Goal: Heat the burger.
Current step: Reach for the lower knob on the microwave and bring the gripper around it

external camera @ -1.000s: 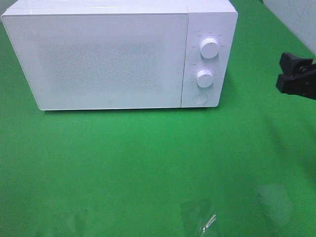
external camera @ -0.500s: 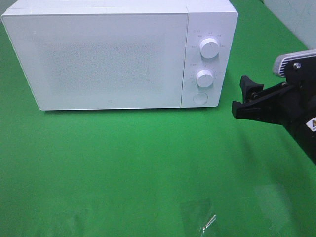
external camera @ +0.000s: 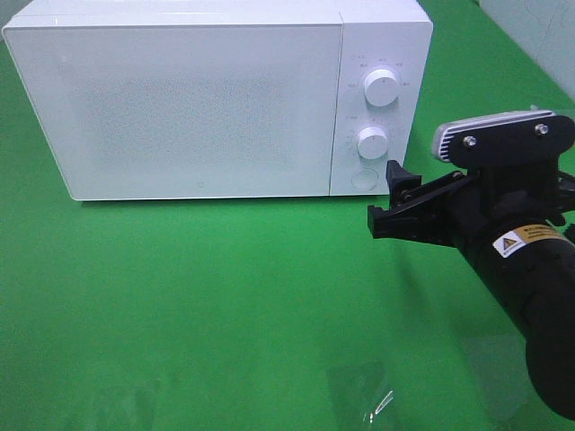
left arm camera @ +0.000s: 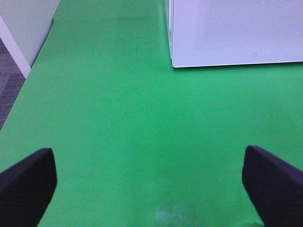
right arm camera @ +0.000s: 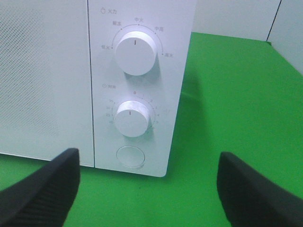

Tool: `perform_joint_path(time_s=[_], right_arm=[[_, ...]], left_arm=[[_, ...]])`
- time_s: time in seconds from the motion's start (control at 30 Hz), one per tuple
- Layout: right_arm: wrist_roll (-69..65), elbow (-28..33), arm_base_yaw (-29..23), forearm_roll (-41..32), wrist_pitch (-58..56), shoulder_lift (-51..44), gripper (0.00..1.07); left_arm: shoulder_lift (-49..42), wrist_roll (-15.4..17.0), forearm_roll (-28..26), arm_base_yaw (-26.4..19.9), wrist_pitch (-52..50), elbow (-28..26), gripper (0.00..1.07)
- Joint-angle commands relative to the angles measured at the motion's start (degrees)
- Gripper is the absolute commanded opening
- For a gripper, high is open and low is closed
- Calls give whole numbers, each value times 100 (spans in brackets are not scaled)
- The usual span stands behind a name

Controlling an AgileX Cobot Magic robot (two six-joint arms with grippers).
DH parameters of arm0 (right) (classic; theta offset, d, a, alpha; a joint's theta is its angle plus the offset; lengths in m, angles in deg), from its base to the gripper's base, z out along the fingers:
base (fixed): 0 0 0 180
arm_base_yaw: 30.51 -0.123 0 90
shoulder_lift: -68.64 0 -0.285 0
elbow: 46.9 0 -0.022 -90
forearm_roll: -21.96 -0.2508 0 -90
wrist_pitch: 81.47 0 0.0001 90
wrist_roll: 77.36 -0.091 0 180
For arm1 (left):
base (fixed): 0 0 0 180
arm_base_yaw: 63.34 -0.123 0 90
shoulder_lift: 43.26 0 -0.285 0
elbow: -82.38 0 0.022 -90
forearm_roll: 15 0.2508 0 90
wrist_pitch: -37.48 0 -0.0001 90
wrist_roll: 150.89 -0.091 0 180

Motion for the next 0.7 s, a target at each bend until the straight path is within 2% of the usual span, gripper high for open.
perform_joint_path(time_s=[0.03,0.37,0.7], right_arm=[[69,-143,-6,-23,705,132,76],[69,-888,6,-447,1100,985,76],[40,-1409,155,-430,1008,1375,76]], left_arm=[[-103,23,-52,-11,-92,11,101],[-103,23,-52,-11,-92,11,101],[-103,23,-46,-11,-92,11,101]])
